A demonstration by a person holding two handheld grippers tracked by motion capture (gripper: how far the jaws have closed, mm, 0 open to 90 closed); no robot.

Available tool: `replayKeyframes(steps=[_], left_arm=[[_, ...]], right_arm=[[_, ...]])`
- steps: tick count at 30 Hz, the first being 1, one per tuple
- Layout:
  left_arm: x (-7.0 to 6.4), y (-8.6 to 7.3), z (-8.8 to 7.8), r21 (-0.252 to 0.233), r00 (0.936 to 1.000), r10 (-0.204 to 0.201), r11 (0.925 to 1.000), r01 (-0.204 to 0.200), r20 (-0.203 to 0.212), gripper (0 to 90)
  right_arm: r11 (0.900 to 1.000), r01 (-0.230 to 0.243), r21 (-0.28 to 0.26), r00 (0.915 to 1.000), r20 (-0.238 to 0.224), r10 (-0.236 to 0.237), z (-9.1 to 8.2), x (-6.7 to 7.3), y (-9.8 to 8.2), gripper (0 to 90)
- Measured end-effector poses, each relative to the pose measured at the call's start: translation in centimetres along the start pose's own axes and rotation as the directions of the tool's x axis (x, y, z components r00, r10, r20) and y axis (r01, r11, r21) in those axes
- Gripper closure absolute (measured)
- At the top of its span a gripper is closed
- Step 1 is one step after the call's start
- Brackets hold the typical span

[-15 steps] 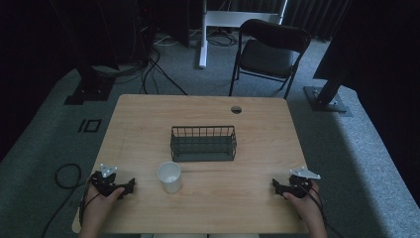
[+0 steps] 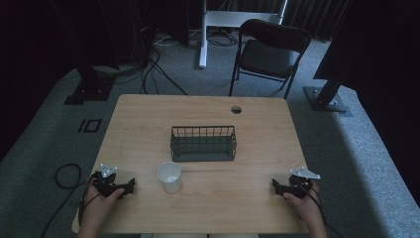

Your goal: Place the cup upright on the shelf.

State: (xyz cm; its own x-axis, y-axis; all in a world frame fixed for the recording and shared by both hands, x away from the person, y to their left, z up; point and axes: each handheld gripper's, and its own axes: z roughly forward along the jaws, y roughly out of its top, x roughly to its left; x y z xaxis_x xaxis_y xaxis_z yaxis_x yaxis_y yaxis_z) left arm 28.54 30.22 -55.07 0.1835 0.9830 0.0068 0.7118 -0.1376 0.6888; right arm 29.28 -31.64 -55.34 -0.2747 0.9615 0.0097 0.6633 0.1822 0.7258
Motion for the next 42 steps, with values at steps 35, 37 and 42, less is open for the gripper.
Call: replayKeyframes(steps=[35,37,42], left_arm=[[0.0,0.0,0.0,0.0,1.0,0.001,1.0,-0.001,-0.001,1.3],[0.0,0.0,0.0,0.0,1.0,0.001,1.0,-0.001,-0.001,1.2],[0.0,0.0,0.0,0.0,1.0,0.001,1.0,-0.001,-0.001,1.2]], right_arm=[[0.999,0.016,-0.051,0.999,-0.041,-0.018,-0.3,0.8,1.1,13.9],[0.998,0.024,-0.062,0.9976,-0.063,-0.028,-0.4,1.2,1.3,13.9],[0.997,0.034,-0.062,0.9961,-0.079,-0.039,-0.3,1.7,1.8,13.9]])
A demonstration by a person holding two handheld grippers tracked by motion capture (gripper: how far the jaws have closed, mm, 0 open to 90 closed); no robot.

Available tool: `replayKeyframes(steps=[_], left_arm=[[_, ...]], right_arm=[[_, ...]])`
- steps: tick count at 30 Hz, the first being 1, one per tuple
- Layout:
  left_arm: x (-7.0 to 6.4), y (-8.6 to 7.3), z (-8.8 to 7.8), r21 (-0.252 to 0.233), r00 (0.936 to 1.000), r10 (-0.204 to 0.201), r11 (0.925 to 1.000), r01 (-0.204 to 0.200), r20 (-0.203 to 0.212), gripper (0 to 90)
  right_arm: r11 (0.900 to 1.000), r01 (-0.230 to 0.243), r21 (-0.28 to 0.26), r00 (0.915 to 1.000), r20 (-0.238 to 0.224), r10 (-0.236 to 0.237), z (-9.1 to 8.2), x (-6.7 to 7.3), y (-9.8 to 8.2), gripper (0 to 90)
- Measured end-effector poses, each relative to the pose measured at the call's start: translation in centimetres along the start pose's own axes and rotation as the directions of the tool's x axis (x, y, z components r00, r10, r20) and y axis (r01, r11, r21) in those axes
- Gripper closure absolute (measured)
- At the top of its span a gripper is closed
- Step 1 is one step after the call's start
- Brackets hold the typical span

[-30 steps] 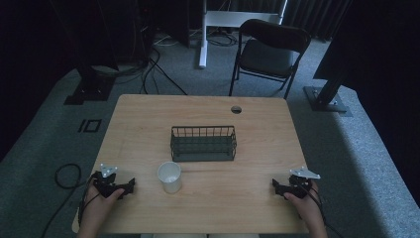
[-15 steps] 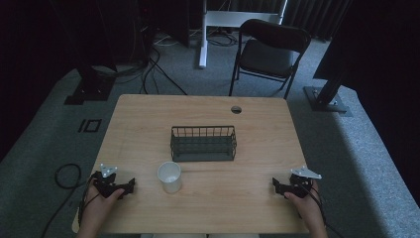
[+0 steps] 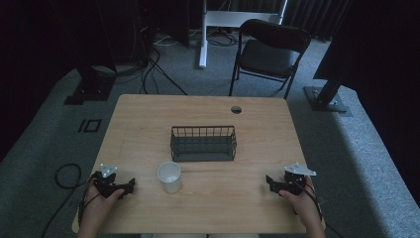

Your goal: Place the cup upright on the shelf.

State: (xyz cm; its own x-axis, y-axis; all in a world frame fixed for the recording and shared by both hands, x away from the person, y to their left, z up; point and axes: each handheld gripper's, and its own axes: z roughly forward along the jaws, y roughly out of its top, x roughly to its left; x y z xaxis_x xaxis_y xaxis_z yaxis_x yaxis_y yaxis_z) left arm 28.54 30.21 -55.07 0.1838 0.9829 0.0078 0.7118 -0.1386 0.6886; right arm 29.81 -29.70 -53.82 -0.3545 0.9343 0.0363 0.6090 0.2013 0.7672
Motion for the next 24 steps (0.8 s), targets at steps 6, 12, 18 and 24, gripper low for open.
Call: replayKeyframes(steps=[6,12,18,24], left_arm=[[0.0,0.0,0.0,0.0,1.0,0.0,1.0,0.0,0.0,1.2],[0.0,0.0,0.0,0.0,1.0,0.0,1.0,0.0,0.0,1.3],[0.0,0.0,0.0,0.0,1.0,-0.001,1.0,0.001,0.0,1.2],[0.0,0.0,0.0,0.0,1.0,0.0,1.0,0.0,0.0,1.3]], right_arm=[[1.0,0.022,-0.014,0.9993,-0.031,-0.022,0.1,0.8,0.5,13.9],[0.998,0.047,-0.043,0.9962,-0.072,-0.05,0.0,1.9,1.2,14.0],[0.994,0.064,-0.088,0.9894,-0.124,-0.075,0.0,3.1,2.1,14.0],[0.987,0.112,-0.117,0.9775,-0.166,-0.13,0.3,4.4,2.8,14.0]])
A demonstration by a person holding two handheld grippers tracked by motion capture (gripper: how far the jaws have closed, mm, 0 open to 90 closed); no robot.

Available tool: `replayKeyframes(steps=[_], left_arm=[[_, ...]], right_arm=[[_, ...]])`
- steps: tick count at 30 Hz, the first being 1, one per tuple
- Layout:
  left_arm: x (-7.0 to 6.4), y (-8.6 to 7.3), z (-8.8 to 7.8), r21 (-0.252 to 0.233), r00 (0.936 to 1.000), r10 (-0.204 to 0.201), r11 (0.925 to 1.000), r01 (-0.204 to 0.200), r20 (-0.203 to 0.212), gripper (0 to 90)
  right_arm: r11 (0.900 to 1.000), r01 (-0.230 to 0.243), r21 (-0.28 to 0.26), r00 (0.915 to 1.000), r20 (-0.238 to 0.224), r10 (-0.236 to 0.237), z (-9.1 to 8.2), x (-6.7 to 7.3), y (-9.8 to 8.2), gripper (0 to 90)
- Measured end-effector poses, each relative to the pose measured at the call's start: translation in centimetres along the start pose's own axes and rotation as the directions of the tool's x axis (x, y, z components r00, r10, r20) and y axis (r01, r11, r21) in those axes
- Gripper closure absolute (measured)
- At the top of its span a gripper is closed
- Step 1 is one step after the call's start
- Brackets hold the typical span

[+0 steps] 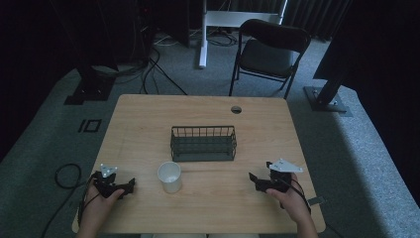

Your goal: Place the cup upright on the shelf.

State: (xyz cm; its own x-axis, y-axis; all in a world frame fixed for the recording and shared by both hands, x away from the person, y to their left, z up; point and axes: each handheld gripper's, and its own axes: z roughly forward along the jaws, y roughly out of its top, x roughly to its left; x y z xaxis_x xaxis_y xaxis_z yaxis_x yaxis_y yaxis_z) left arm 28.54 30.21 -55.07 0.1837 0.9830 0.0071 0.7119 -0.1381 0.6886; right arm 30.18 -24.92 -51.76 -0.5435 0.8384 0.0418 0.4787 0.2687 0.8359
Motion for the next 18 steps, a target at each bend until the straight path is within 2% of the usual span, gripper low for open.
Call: replayKeyframes(steps=[10,18], left_arm=[[0.0,0.0,0.0,0.0,1.0,0.0,1.0,0.0,0.0,1.3],[0.0,0.0,0.0,0.0,1.0,0.0,1.0,0.0,0.0,1.3]], right_arm=[[1.0,0.029,-0.005,0.9987,-0.043,-0.029,0.8,1.2,0.5,14.0],[0.998,0.064,-0.001,0.9943,-0.085,-0.064,1.5,2.2,0.7,14.0]])
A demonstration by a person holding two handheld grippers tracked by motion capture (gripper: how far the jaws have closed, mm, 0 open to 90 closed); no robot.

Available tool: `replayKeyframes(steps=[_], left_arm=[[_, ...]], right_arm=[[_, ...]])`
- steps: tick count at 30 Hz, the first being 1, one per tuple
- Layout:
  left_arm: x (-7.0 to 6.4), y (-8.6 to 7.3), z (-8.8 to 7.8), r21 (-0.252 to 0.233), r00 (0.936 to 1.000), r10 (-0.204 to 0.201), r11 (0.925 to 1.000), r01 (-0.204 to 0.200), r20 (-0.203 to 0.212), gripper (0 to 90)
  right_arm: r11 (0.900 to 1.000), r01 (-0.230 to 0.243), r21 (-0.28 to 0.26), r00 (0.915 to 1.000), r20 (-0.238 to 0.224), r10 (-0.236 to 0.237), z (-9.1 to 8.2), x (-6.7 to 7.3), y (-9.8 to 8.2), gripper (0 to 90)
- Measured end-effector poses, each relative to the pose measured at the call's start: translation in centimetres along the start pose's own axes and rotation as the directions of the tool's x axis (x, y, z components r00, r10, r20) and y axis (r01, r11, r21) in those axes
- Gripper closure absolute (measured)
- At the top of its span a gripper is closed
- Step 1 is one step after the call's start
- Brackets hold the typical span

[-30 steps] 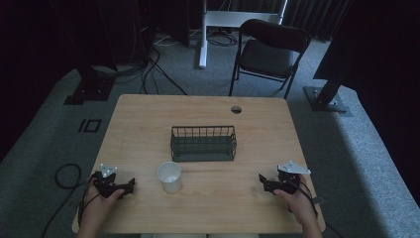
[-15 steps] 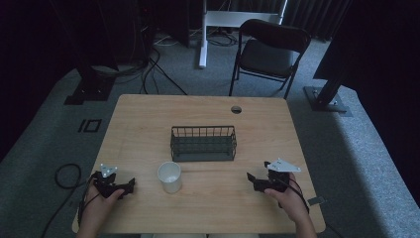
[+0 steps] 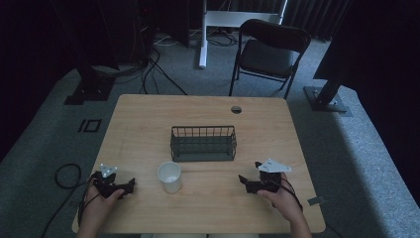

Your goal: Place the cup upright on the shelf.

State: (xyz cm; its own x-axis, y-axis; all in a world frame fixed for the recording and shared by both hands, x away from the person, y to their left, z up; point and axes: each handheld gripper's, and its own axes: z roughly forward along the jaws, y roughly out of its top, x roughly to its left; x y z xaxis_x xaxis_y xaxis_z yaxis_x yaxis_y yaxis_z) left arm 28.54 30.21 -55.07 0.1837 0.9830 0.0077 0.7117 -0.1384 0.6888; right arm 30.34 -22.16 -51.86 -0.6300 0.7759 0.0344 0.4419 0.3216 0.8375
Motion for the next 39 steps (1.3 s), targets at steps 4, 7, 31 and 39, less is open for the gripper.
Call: replayKeyframes(steps=[4,7,31,39], left_arm=[[0.0,0.0,0.0,0.0,1.0,0.002,1.0,-0.002,0.001,1.3],[0.0,0.0,0.0,0.001,1.0,0.002,1.0,-0.002,0.001,1.3],[0.0,0.0,0.0,0.001,1.0,0.003,1.0,-0.003,0.001,1.3],[0.0,0.0,0.0,0.001,1.0,0.002,1.0,-0.002,0.001,1.3]], right_arm=[[1.0,0.012,-0.002,0.9997,-0.021,-0.012,0.3,0.5,0.2,14.0],[1.0,0.022,-0.004,0.999,-0.04,-0.022,0.6,0.8,0.2,14.0],[0.993,0.117,-0.012,0.9771,-0.177,-0.117,3.2,4.5,1.6,14.0],[0.988,0.151,-0.02,0.9595,-0.238,-0.151,4.6,6.6,2.3,14.0]])
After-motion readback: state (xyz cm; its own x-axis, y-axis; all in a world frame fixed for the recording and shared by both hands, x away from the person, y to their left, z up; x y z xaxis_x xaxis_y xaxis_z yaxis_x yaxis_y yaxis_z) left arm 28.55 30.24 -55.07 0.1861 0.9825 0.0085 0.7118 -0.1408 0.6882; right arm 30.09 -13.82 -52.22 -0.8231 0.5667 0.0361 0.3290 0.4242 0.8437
